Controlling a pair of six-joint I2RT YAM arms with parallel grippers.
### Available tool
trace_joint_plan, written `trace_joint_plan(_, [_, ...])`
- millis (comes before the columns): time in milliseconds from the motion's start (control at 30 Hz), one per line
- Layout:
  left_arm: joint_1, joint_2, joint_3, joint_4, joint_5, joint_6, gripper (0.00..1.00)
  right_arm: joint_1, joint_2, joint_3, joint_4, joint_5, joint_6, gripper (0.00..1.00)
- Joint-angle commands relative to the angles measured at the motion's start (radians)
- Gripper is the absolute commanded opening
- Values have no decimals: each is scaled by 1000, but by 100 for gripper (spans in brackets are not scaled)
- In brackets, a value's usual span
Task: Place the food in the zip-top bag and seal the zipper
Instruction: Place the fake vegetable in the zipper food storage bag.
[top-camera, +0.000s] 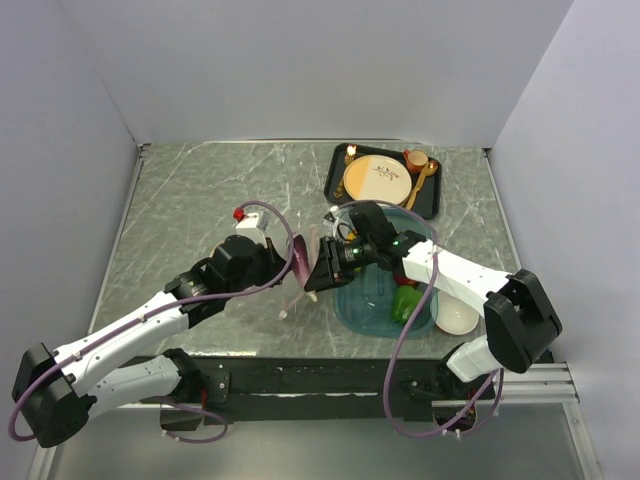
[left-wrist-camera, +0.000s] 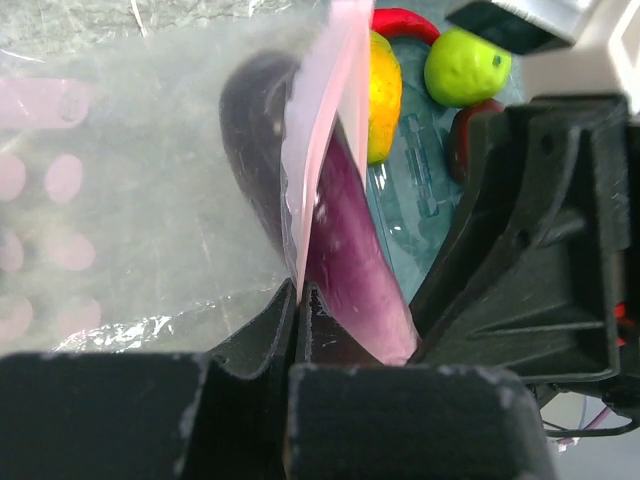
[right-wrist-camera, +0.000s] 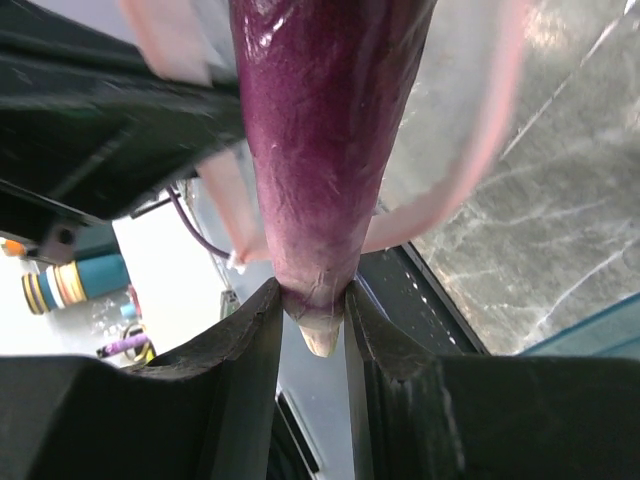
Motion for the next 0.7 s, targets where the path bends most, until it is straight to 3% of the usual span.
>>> trace_joint_plan(0, [-3,-29,-3,28,17,21,1,8,26,88,-36,40,-1,27])
trace_joint_plan(433, [-4,-46,2,8,-47,-12,1,12,9,12,-61,13,-23,28])
trace_joint_plan(667, [-6,-25,5,11,-46,-20,1,14,8,18,-93,11,-43,35])
